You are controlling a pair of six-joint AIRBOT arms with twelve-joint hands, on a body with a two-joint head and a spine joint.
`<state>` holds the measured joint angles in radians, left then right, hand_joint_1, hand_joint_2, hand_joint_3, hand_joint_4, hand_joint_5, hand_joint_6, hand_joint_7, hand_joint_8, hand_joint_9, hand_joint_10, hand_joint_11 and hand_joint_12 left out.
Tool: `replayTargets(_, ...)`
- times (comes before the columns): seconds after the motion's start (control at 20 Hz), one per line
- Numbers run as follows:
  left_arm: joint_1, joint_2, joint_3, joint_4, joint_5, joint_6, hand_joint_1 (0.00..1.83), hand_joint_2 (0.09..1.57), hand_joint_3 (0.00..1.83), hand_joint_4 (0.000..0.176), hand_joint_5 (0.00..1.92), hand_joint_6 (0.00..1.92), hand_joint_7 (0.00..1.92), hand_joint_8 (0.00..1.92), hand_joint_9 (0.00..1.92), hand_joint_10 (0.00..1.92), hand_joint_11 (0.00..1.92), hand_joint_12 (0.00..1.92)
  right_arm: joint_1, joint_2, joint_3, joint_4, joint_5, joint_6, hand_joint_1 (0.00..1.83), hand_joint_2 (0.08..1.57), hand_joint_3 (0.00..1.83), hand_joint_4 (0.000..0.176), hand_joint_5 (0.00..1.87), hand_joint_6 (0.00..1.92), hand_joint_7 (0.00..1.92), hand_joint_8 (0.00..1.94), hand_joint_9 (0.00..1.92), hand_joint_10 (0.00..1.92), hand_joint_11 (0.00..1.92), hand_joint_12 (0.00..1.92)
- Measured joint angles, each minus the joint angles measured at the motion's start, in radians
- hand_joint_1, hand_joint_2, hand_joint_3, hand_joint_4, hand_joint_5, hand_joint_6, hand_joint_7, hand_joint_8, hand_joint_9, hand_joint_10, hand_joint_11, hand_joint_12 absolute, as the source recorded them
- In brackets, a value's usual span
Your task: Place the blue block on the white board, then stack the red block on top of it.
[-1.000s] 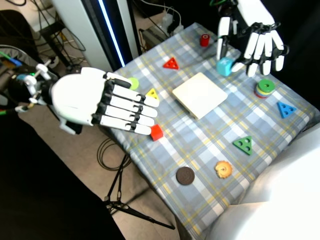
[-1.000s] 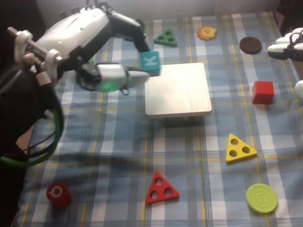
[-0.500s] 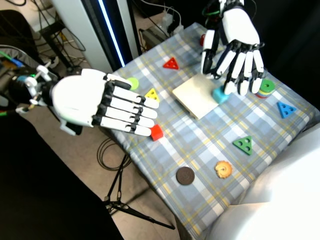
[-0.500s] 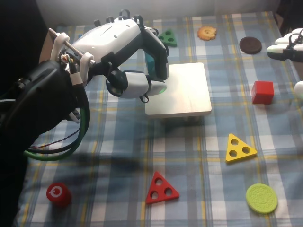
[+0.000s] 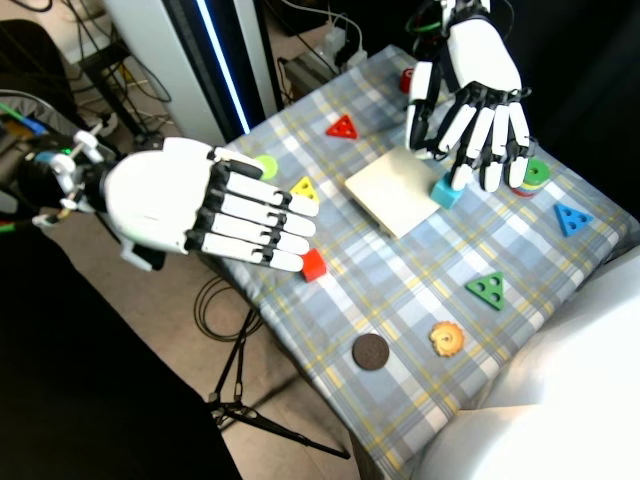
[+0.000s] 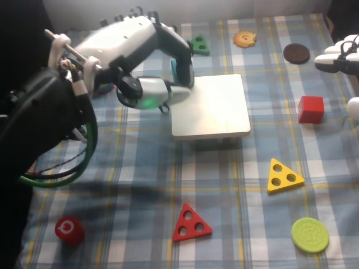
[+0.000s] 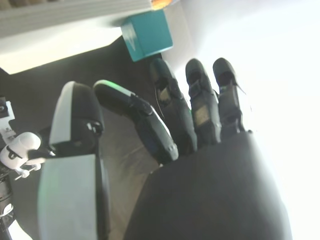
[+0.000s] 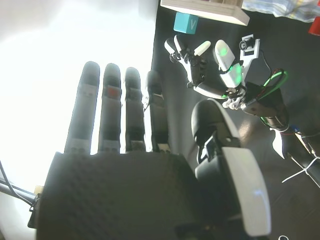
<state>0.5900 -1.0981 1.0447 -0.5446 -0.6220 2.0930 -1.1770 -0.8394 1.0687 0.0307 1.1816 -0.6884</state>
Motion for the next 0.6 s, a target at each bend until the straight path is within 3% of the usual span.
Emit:
replayTargets(0.05,0.0,0.011,0.0,-0.011,-0.01,0.0,0.89,1.04,0.0,0.102,0.75,0.14,0.54,0.0,0.35,0.0,0.0,0.48,0.0,-0.001,0.0,0.0,0.0,0.0,0.12,1.45,0.0,0.01,0.4,0.0,0.4,0.0,0.36,0.0,0.32,0.02)
replayTargets(0.1,0.0,0.021,0.001,-0.024,-0.021,0.0,0.87,1.02,0.0,0.112,0.74,0.04,0.52,0.0,0.35,0.0,0.0,0.48,0.0,-0.001,0.0,-0.001,0.0,0.0,0.12,1.45,0.0,0.009,0.39,0.0,0.4,0.0,0.36,0.0,0.32,0.02)
replayTargets(0.15,-0.002,0.026,0.008,-0.026,-0.023,0.0,0.83,0.99,0.0,0.129,0.7,0.01,0.51,0.0,0.34,0.0,0.0,0.48,0.0,-0.001,0.0,0.0,-0.001,0.0,0.12,1.45,0.0,0.018,0.39,0.0,0.39,0.0,0.35,0.0,0.31,0.02)
replayTargets(0.25,-0.02,0.024,0.027,-0.035,-0.014,0.0,0.79,0.97,0.0,0.145,0.63,0.0,0.46,0.0,0.32,0.0,0.0,0.45,0.0,-0.001,0.002,-0.002,0.0,0.0,0.12,1.45,0.0,0.023,0.39,0.0,0.38,0.0,0.34,0.0,0.3,0.01)
replayTargets(0.35,-0.053,-0.001,0.071,-0.04,0.008,0.001,0.77,0.96,0.0,0.151,0.61,0.0,0.46,0.0,0.31,0.0,0.0,0.43,0.0,-0.001,0.002,-0.001,0.0,0.0,0.14,1.46,0.0,0.014,0.39,0.0,0.39,0.0,0.34,0.0,0.31,0.01)
replayTargets(0.45,-0.069,-0.026,0.11,-0.05,0.048,0.0,0.8,0.93,0.0,0.168,0.59,0.0,0.45,0.0,0.3,0.0,0.0,0.41,0.0,-0.002,0.003,0.0,0.0,0.0,0.14,1.46,0.0,0.011,0.39,0.0,0.39,0.0,0.35,0.0,0.31,0.02)
replayTargets(0.6,-0.073,-0.046,0.145,-0.081,0.11,0.015,0.85,0.91,0.0,0.173,0.58,0.0,0.45,0.0,0.3,0.0,0.0,0.41,0.0,-0.002,0.004,0.0,-0.001,0.0,0.15,1.46,0.0,0.008,0.39,0.0,0.39,0.0,0.34,0.0,0.3,0.01)
